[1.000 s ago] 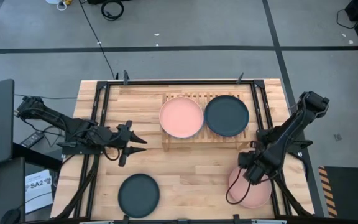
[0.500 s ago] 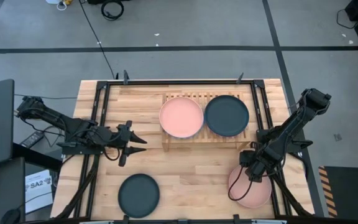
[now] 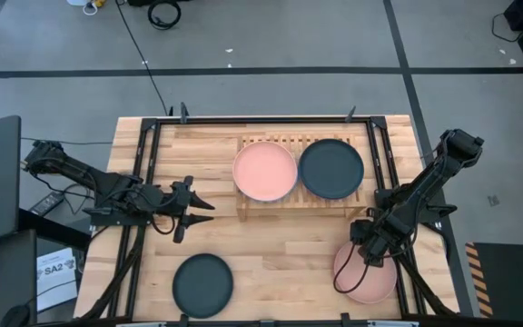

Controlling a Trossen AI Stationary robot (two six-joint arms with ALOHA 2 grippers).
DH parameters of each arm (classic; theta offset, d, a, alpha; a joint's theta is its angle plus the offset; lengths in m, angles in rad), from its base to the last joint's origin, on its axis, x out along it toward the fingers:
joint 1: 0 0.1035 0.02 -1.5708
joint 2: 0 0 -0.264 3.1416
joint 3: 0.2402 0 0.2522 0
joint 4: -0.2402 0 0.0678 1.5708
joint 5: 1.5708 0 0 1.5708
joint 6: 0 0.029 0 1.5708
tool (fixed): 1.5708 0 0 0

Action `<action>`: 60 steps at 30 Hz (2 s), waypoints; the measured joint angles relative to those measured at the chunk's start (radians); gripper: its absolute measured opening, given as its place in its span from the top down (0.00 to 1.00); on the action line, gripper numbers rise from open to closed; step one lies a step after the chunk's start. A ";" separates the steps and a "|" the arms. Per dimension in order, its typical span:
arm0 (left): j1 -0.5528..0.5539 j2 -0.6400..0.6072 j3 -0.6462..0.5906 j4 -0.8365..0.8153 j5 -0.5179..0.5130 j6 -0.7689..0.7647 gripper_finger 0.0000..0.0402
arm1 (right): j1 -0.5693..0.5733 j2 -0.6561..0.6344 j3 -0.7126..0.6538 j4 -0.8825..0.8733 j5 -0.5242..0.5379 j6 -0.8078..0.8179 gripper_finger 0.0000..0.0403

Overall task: Place and stack plates onto a shelf
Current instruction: Stack the brown plate on the top of the black plate on the shelf

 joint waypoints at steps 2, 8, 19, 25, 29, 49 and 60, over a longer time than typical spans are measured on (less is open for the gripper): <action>0.000 0.000 0.000 0.000 0.000 0.000 0.65 | 0.000 0.000 0.000 0.000 0.004 0.008 0.70; 0.000 0.000 0.000 0.000 0.000 0.000 0.65 | 0.000 0.000 0.000 0.000 0.006 0.015 0.82; 0.000 0.000 0.000 0.000 0.000 0.000 0.65 | 0.000 0.000 0.052 -0.007 0.003 -0.019 0.95; 0.000 0.000 0.000 0.000 0.000 0.000 0.65 | 0.000 0.001 0.090 -0.025 0.045 -0.021 0.94; 0.000 0.000 0.000 0.000 0.000 0.000 0.65 | 0.000 0.000 0.101 -0.022 0.133 -0.020 0.96; 0.000 0.000 0.000 0.000 0.000 0.000 0.65 | 0.000 0.001 0.101 0.144 0.225 -0.021 0.96; 0.000 0.000 0.000 0.000 0.000 0.000 0.65 | -0.001 -0.054 0.101 0.156 0.270 -0.021 0.96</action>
